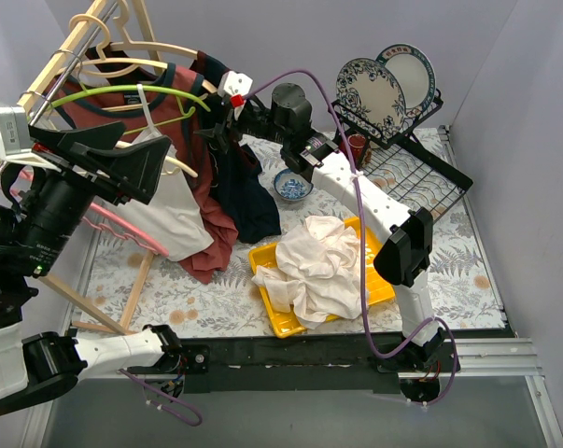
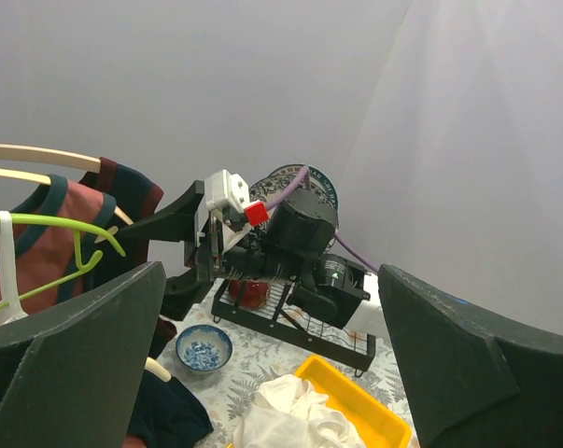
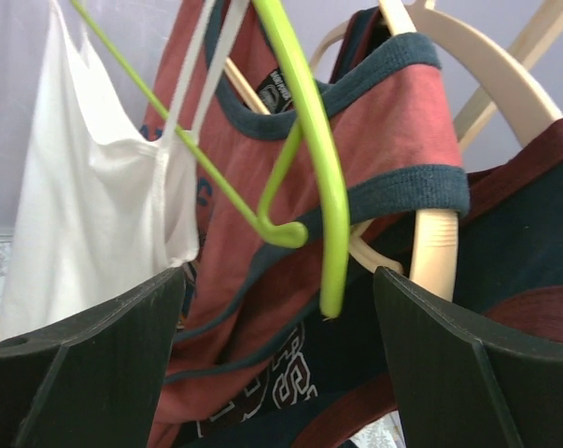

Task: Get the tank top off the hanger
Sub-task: Pick up the hanger from the clothesline.

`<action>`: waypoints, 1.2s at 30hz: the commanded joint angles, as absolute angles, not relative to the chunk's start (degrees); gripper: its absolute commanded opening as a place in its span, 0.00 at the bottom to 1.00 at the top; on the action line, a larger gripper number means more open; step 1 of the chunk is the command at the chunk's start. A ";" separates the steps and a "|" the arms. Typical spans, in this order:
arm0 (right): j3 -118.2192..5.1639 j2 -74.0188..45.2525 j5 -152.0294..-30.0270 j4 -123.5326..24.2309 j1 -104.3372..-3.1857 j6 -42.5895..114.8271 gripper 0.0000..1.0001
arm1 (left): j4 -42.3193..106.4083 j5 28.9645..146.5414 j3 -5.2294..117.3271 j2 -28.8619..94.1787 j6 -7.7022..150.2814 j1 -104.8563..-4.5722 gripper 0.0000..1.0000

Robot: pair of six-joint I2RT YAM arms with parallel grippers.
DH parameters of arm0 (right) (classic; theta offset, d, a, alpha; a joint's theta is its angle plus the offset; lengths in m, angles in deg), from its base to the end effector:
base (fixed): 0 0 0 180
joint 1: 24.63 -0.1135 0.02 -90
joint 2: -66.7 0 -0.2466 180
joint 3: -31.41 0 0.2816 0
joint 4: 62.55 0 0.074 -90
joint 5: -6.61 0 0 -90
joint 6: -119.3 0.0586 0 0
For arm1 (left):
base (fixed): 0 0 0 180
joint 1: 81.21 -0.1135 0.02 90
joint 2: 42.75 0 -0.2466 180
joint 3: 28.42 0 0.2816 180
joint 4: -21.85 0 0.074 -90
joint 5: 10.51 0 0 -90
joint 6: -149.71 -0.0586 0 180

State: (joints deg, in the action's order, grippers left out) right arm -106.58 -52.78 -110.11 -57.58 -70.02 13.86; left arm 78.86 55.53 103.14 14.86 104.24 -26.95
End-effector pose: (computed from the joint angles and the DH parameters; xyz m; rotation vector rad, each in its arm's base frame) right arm 0.3543 0.3967 0.4472 -1.0271 0.9514 0.7472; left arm 0.0706 -0.0573 0.6295 -0.2702 1.3747 -1.1944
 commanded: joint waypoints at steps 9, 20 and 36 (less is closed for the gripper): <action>-108.16 -53.10 -112.65 -61.76 -69.90 14.01 0.88 | 79.76 55.76 103.41 15.52 103.39 -26.81 0.98; -108.51 -54.06 -114.86 -61.85 -70.60 15.60 0.87 | 80.20 55.32 102.88 14.38 103.74 -26.81 0.98; -105.71 -53.28 -117.31 -63.43 -71.39 15.24 0.82 | 80.03 54.88 102.18 14.30 103.48 -26.72 0.98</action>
